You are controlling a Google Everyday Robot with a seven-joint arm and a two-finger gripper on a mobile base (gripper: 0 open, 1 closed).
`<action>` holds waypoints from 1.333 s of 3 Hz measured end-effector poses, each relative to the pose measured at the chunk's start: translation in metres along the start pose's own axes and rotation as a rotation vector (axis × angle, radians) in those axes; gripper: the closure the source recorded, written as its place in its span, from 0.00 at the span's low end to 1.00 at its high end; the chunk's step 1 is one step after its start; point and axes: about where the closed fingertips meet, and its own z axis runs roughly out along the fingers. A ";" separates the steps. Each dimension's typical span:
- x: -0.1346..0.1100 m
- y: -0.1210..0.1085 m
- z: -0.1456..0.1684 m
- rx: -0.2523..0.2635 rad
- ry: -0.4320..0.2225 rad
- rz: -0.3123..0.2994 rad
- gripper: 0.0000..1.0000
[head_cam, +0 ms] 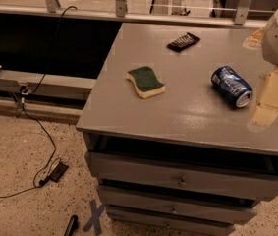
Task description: Pick sponge
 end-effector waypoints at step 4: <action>-0.123 -0.076 0.074 -0.040 -0.137 -0.057 0.00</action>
Offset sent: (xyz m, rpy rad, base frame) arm 0.0922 0.0731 -0.0137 0.0671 -0.0084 0.1205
